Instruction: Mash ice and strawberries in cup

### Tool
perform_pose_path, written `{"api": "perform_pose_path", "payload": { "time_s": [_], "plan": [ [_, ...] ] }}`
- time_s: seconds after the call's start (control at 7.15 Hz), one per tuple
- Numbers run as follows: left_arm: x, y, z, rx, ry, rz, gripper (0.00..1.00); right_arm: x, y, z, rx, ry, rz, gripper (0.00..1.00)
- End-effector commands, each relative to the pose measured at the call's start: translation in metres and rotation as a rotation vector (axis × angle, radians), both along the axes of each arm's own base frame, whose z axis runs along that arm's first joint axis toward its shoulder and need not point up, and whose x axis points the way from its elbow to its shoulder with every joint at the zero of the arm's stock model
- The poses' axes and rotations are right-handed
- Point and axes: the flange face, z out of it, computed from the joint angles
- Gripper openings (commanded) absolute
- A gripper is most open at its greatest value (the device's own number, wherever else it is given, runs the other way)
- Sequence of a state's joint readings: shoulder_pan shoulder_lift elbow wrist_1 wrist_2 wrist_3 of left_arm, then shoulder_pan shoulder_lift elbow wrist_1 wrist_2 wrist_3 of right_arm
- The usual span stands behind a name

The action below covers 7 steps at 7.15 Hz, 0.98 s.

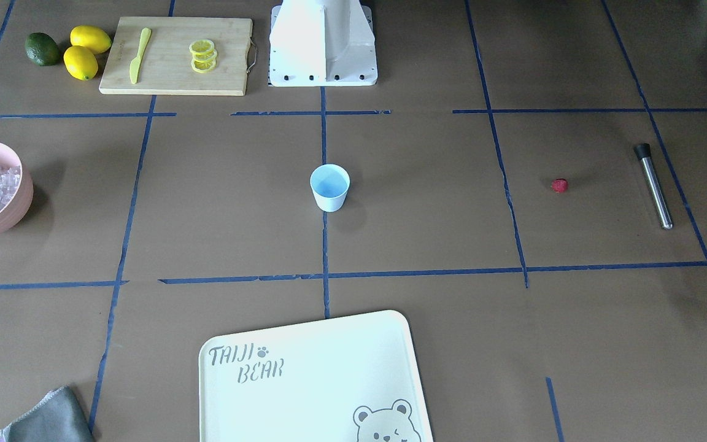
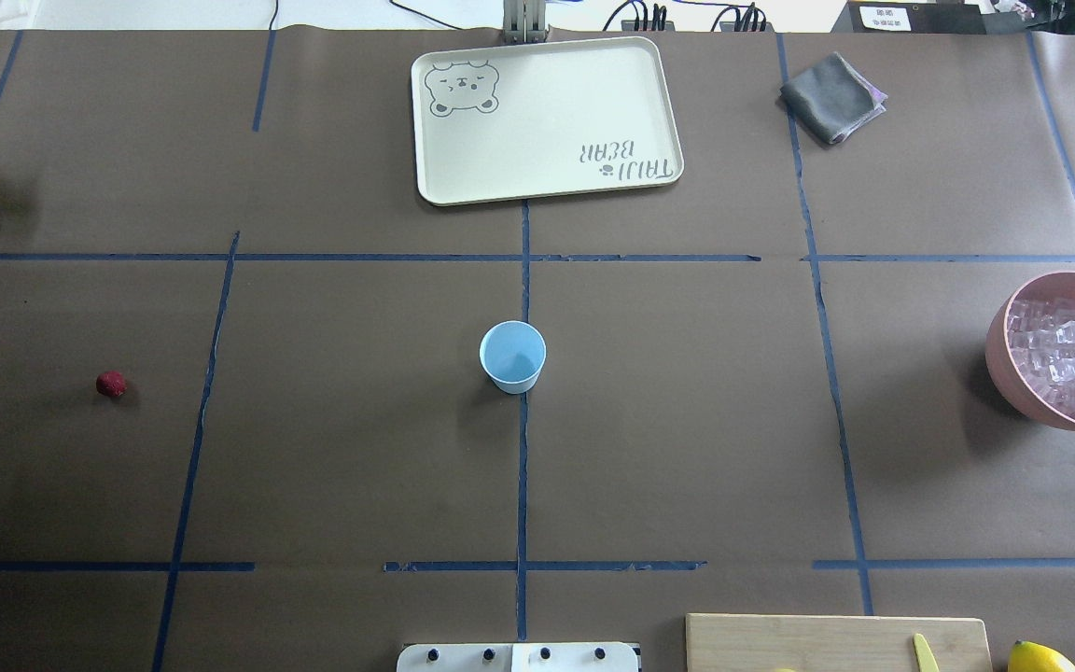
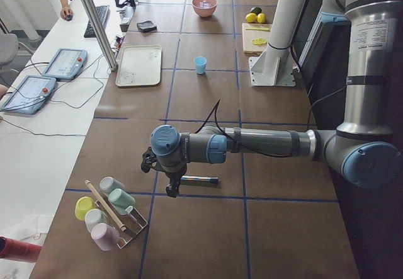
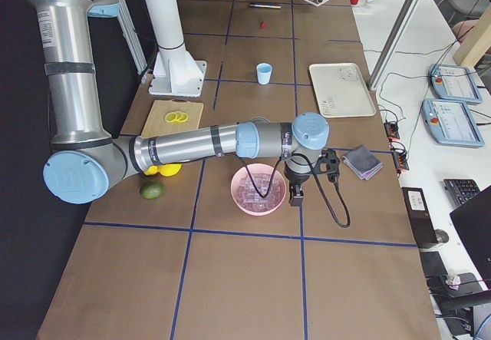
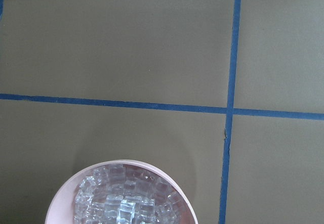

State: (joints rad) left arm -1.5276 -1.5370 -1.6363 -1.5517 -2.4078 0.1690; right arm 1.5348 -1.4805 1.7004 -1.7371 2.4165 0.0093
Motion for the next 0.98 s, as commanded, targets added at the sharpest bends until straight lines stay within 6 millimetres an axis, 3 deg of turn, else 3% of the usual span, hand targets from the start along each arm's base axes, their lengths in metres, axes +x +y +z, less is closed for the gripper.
{"api": "perform_pose_path", "payload": {
  "time_s": [0.0, 0.28, 0.84],
  "plan": [
    [0.004, 0.007, -0.005, 0.057, -0.015, 0.026, 1.00, 0.005, 0.006, -0.007, 0.015, -0.005, 0.008, 1.00],
    [0.007, 0.005, -0.009, 0.051, -0.022, 0.028, 1.00, 0.005, 0.008, -0.005, 0.018, -0.003, 0.009, 1.00],
    [0.011, 0.009, -0.001, 0.020, -0.018, 0.016, 1.00, 0.000, 0.040, -0.006, 0.007, -0.069, 0.009, 1.00]
  ]
}}
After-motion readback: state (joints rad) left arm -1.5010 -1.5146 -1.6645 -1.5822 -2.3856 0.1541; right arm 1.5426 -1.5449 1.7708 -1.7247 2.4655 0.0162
